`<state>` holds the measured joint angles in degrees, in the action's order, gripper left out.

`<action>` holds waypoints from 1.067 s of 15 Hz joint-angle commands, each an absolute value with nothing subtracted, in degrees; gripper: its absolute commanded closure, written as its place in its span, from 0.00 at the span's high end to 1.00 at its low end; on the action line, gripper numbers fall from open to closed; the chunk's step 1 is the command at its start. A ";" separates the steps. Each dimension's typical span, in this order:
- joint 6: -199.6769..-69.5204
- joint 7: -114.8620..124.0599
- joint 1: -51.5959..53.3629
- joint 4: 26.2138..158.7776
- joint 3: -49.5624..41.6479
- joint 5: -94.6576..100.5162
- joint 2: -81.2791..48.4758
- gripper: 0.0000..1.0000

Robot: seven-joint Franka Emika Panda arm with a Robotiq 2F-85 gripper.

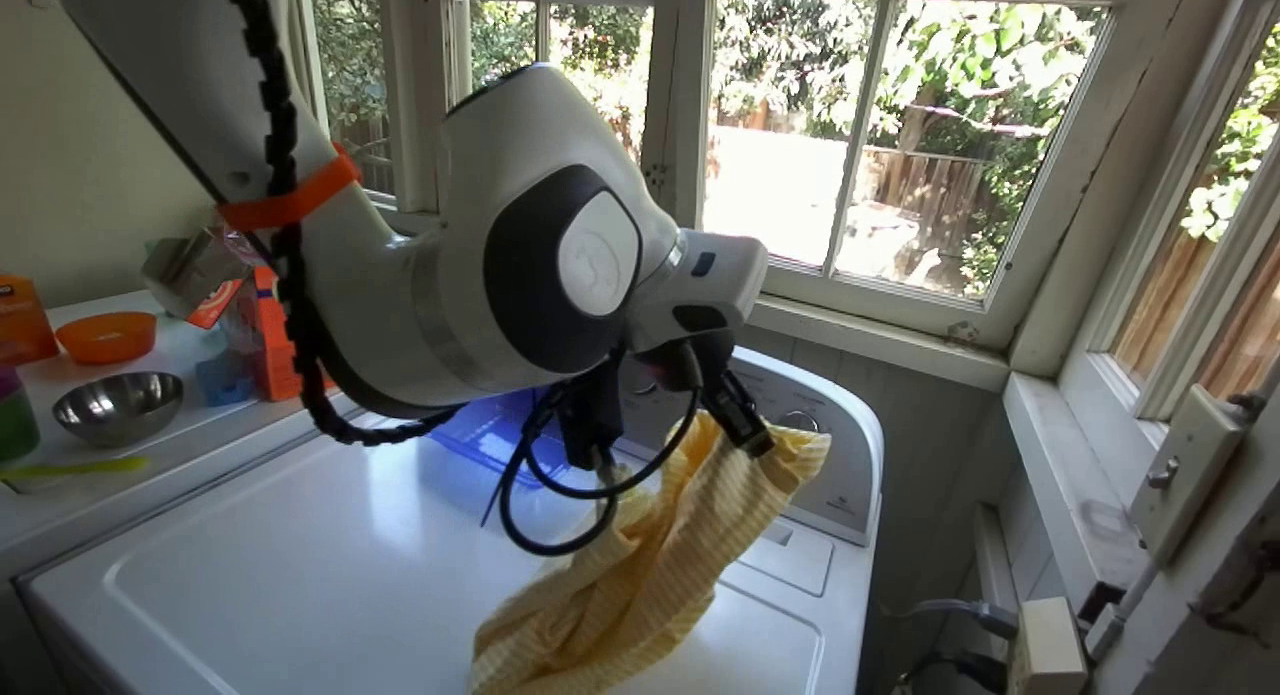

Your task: Fold the yellow towel and move it to the right

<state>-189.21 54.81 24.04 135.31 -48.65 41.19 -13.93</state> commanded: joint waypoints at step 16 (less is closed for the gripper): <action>-182.92 55.86 15.49 153.77 -23.94 37.19 -14.40 0.02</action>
